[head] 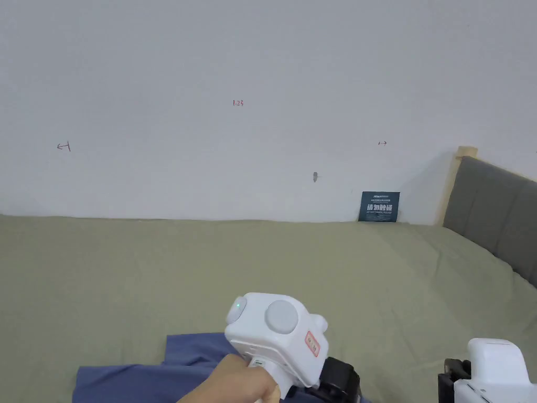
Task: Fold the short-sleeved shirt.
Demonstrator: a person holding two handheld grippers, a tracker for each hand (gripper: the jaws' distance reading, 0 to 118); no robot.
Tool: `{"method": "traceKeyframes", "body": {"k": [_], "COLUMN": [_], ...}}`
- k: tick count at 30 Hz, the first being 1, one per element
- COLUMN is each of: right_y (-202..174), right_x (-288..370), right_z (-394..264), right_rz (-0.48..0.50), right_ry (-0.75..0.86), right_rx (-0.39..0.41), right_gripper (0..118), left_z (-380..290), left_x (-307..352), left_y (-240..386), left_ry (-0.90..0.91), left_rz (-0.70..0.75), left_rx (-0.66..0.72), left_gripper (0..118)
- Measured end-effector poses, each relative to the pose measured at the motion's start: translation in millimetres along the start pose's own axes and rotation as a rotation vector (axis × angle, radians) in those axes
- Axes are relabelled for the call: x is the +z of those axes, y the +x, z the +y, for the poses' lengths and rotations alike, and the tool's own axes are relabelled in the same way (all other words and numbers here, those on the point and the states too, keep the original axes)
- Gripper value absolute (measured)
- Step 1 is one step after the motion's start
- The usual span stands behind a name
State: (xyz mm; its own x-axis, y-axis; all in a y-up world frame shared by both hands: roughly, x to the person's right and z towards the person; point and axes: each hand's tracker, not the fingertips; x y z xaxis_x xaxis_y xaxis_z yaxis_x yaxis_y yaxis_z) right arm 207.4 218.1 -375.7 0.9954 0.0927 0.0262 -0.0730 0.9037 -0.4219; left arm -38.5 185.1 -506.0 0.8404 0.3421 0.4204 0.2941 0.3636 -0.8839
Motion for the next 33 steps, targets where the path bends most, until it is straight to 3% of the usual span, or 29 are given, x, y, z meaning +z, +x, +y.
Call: {"method": "traceKeyframes", "body": {"k": [3,6,8,9,11,14,20,25,33], "right_y": [-5,-13,-21,-25,-32,-45,-64,-75,-83], "right_x": [-1,-3,-3,-4,-6,-10,-22,-31,-46], "right_z": [1,6,10,11,13,10,7,14,26], "right_rz": [0.021,0.043,0.06,0.067,0.1,0.123,0.149,0.164,0.171], "right_ry": [0.005,0.005,0.02,0.023,0.024,0.014,-0.016,-0.018,-0.014], "right_rx": [0.003,0.009,0.012,0.015,0.007,0.022,0.052,0.058,0.097], "right_gripper": [0,0,0,0,0,0,0,0,0], "left_z": [-18,-50,-79,-95,-135,-194,-237,-212,-91], "left_x": [44,101,141,157,190,227,233,215,158], "left_y": [-32,-74,-105,-117,-143,-172,-203,-217,-284], "left_ry": [0.12,0.236,0.339,0.391,0.483,0.546,0.511,0.453,0.23], "left_rz": [-0.043,0.024,0.128,0.182,0.339,0.345,0.435,0.418,0.393], "left_rx": [0.026,0.103,0.173,0.207,0.329,0.478,0.549,0.542,0.48], "left_gripper": [88,69,13,2,1,0,0,0,0]}}
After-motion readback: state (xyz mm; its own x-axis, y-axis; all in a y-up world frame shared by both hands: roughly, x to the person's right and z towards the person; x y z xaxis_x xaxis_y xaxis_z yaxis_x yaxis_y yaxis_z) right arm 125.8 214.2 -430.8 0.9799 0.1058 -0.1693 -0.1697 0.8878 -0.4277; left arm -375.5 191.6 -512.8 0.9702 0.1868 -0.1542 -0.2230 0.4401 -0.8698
